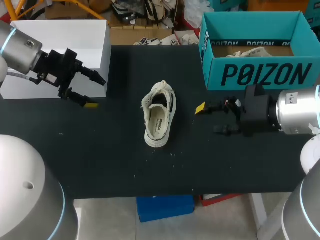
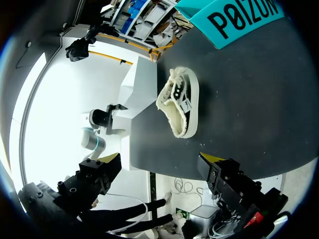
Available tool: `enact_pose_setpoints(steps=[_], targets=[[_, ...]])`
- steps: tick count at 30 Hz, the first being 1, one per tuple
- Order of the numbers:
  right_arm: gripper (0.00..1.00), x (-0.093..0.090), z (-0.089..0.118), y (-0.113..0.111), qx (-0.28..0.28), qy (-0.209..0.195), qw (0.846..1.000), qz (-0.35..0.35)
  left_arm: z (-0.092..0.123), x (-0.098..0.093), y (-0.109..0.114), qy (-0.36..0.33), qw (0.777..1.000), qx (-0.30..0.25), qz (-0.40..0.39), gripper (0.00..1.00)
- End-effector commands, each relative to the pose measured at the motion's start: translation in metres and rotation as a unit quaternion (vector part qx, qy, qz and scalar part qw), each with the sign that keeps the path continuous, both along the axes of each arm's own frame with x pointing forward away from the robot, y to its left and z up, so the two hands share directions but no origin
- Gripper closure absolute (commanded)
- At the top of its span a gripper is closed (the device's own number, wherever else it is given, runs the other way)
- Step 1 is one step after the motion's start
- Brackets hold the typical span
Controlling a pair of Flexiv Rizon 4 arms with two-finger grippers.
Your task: Take the shoe out of the shoebox, open the shoe tongue, remove and reinsert the insole, then place the shoe into the shoebox
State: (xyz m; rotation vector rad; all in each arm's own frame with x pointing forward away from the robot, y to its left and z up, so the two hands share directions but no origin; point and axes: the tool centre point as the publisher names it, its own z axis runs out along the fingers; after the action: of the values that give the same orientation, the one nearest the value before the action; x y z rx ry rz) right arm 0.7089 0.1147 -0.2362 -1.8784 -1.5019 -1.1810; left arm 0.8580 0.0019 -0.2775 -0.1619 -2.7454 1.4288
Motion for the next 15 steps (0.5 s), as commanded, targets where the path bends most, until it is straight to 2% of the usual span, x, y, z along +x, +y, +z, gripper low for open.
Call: enact_pose_setpoints(steps=[1, 3, 7, 8, 11, 15], targets=[[0.0, 0.0, 0.0, 0.001, -0.001, 0.001, 1.0, 0.0, 0.001, 0.0, 0.0, 0.001, 1.0, 0.002, -0.001, 0.0], [0.0, 0.0, 0.0, 0.001, -0.001, 0.001, 1.0, 0.0, 0.001, 0.0, 0.0, 0.001, 1.0, 0.002, -0.001, 0.0], [0.0, 0.034, 0.005, 0.007, -0.073, 0.013, 0.997, 0.02, 0.001, 0.0, 0.0, 0.001, 1.0, 0.002, -0.001, 0.0], [0.0, 0.045, 0.007, 0.01, -0.104, 0.019, 0.994, 0.034, 0.001, 0.0, 0.0, 0.001, 1.0, 0.002, -0.001, 0.0], [0.0, 0.069, 0.008, 0.017, -0.149, 0.023, 0.988, 0.045, 0.001, 0.0, 0.0, 0.001, 1.0, 0.002, -0.001, 0.0], [0.0, 0.092, 0.012, 0.02, -0.206, 0.022, 0.977, 0.051, 0.001, 0.0, 0.0, 0.001, 1.0, 0.002, -0.001, 0.0]])
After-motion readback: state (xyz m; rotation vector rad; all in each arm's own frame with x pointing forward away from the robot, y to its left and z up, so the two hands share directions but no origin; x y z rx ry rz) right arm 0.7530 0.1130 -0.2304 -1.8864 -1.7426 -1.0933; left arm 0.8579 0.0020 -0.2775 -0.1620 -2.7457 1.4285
